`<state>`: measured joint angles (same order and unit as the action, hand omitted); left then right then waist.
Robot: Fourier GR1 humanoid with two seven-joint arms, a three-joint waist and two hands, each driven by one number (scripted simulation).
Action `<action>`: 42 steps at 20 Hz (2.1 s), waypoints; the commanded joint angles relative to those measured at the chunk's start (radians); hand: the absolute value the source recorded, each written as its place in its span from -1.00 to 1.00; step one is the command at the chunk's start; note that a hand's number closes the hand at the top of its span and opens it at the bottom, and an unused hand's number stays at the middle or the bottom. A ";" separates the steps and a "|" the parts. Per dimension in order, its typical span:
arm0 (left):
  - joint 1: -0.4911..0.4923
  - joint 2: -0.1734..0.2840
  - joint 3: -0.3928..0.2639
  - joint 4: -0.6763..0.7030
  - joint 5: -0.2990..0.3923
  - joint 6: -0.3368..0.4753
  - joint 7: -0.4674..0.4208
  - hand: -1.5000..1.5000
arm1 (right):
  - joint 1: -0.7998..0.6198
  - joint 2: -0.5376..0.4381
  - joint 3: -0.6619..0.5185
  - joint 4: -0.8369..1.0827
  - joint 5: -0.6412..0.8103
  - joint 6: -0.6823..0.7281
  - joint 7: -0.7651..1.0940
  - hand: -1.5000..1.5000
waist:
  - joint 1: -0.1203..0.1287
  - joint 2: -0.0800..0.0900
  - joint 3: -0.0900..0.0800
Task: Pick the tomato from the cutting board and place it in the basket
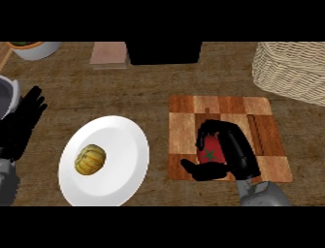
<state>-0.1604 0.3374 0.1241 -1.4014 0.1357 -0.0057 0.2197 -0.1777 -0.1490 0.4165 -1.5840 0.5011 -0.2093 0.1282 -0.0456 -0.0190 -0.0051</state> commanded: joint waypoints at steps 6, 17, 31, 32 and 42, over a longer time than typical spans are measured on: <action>-0.022 -0.018 -0.027 -0.011 -0.023 -0.002 0.008 0.00 | -0.142 -0.020 -0.091 -0.456 0.181 0.112 0.565 1.00 | 0.035 0.013 0.003; -0.071 0.006 0.023 0.063 -0.008 -0.052 -0.011 0.00 | -0.518 -0.079 -0.392 -0.313 0.151 0.257 0.701 1.00 | 0.052 0.020 0.004; -0.054 -0.039 0.017 0.066 -0.037 -0.042 -0.048 0.00 | -0.579 -0.284 -0.601 0.089 0.218 0.176 0.464 1.00 | 0.048 0.020 0.005; -0.029 -0.085 -0.042 -0.055 -0.062 0.003 0.028 0.00 | -0.592 -0.289 -0.625 0.173 0.215 0.146 0.432 1.00 | 0.057 0.020 0.006; -0.063 -0.081 -0.008 0.060 -0.076 -0.023 -0.055 0.00 | -0.603 -0.338 -0.715 0.574 0.166 0.003 0.076 1.00 | 0.060 0.026 0.005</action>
<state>-0.2129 0.2696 0.1160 -1.3837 0.0686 -0.0235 0.2117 -0.7718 -0.4821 -0.2609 -1.1762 0.6810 -0.1324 0.3326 0.0102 0.0033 0.0002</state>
